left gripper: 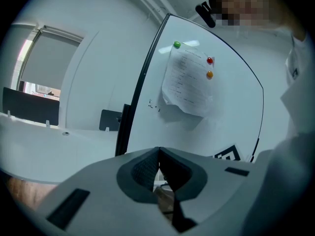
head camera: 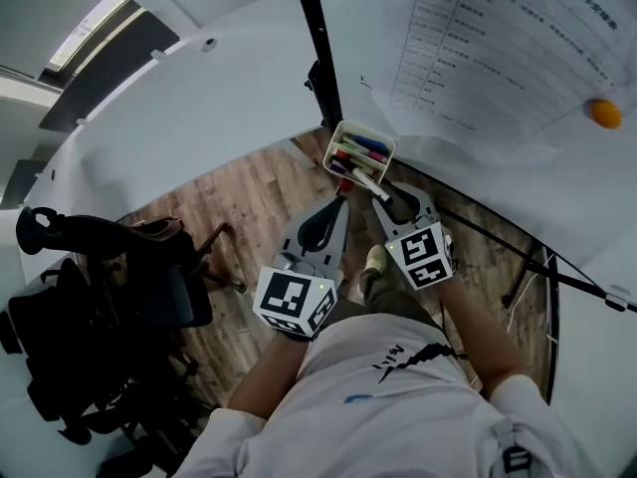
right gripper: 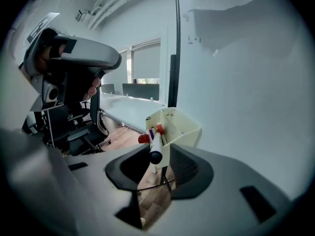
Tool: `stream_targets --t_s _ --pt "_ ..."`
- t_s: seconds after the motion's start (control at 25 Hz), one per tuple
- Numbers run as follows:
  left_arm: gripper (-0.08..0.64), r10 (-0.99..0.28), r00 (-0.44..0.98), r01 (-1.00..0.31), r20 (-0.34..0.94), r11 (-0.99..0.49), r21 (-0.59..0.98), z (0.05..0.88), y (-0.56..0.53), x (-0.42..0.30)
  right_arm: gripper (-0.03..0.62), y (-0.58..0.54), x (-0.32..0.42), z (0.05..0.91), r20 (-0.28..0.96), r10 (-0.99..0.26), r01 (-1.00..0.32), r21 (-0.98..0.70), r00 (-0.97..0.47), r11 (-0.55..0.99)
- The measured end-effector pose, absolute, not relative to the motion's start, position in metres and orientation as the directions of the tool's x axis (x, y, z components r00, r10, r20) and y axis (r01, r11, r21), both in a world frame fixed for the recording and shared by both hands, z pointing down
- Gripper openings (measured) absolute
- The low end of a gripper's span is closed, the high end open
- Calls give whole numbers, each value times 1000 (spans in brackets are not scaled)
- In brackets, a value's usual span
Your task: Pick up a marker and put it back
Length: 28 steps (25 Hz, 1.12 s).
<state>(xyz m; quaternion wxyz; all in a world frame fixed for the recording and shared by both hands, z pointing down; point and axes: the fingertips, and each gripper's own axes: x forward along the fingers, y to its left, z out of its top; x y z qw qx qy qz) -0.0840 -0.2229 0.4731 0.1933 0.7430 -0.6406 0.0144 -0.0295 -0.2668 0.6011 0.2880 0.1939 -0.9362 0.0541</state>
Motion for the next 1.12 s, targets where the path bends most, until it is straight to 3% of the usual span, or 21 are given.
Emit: stream_targets --t_s 0.08,0.64,1.12 --pt "11 -947 168 -959 275 -92 269 475 -224 -86 86 -266 -31 603 558 -326 -381 19 -763 924" --pt "12 -940 192 -953 282 -111 280 478 -222 -83 81 -268 -23 577 518 -334 -415 -45 -788 909" --pt "12 -924 305 -929 230 -235 286 452 -197 -69 81 -244 -3 505 394 -443 -529 -140 -805 837"
